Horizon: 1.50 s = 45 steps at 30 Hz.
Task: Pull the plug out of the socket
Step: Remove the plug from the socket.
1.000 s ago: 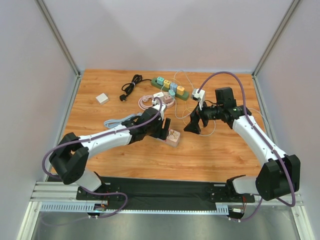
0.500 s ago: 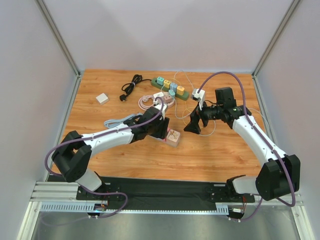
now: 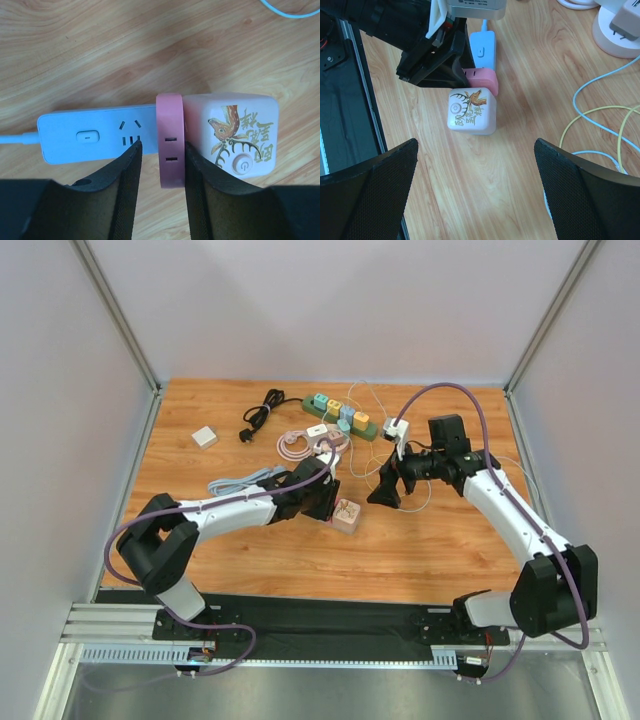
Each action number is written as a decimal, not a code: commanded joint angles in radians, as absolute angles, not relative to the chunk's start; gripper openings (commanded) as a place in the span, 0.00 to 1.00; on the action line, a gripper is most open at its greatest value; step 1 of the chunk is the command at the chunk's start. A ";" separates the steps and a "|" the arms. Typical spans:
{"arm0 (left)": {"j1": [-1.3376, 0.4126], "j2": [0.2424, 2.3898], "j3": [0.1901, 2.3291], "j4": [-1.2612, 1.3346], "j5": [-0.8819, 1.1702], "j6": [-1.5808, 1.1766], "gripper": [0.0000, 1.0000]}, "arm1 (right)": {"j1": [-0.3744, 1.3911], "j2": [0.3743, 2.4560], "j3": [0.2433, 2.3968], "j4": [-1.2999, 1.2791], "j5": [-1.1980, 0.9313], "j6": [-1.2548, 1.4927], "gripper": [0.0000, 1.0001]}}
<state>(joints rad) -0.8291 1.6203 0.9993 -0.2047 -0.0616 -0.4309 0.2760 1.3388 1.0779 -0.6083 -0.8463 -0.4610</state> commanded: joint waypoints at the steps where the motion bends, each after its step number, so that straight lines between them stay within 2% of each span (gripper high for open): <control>1: -0.831 1.644 1.040 -0.199 -0.037 -0.397 0.45 | 0.272 1.356 1.080 -0.577 -0.867 -0.443 1.00; 7: -0.831 1.671 1.055 -0.189 -0.014 -0.400 0.39 | 0.273 1.382 1.077 -0.574 -0.913 -0.419 0.99; 10: -0.831 1.674 1.061 -0.187 -0.009 -0.400 0.29 | 0.279 1.417 1.062 -0.534 -0.957 -0.338 0.95; 12: -0.831 1.674 1.062 -0.183 -0.006 -0.403 0.22 | 0.287 1.452 1.055 -0.476 -0.977 -0.269 0.88; 13: -0.831 1.675 1.062 -0.180 -0.006 -0.406 0.09 | 0.294 1.468 1.054 -0.460 -1.001 -0.209 0.83; 14: -0.831 1.678 1.060 -0.176 -0.006 -0.410 0.02 | 0.299 1.483 1.054 -0.437 -1.015 -0.184 0.78; 15: -0.830 1.680 1.060 -0.175 -0.006 -0.416 0.00 | 0.304 1.515 1.054 -0.425 -1.040 -0.158 0.64; 17: -0.831 1.684 1.057 -0.166 0.017 -0.422 0.00 | 0.311 1.546 1.057 -0.397 -1.054 -0.092 0.50; 18: -0.831 1.687 1.055 -0.164 0.018 -0.422 0.00 | 0.316 1.575 1.057 -0.393 -1.061 -0.078 0.38; 26: -0.830 1.693 1.052 -0.141 0.029 -0.446 0.00 | 0.362 1.658 1.057 -0.351 -1.131 -0.006 0.01; 36: -0.830 1.692 1.046 -0.126 0.034 -0.465 0.00 | 0.408 1.801 1.115 -0.443 -1.057 0.005 0.00; 45: -0.831 1.637 1.028 -0.124 0.015 -0.468 0.00 | 0.436 1.873 1.134 -0.491 -0.761 -0.006 0.00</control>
<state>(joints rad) -0.8223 1.6680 1.0248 -0.1894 -0.0074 -0.4454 0.4423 1.8240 1.1252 -0.4931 -1.0328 0.0105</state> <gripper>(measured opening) 0.266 0.003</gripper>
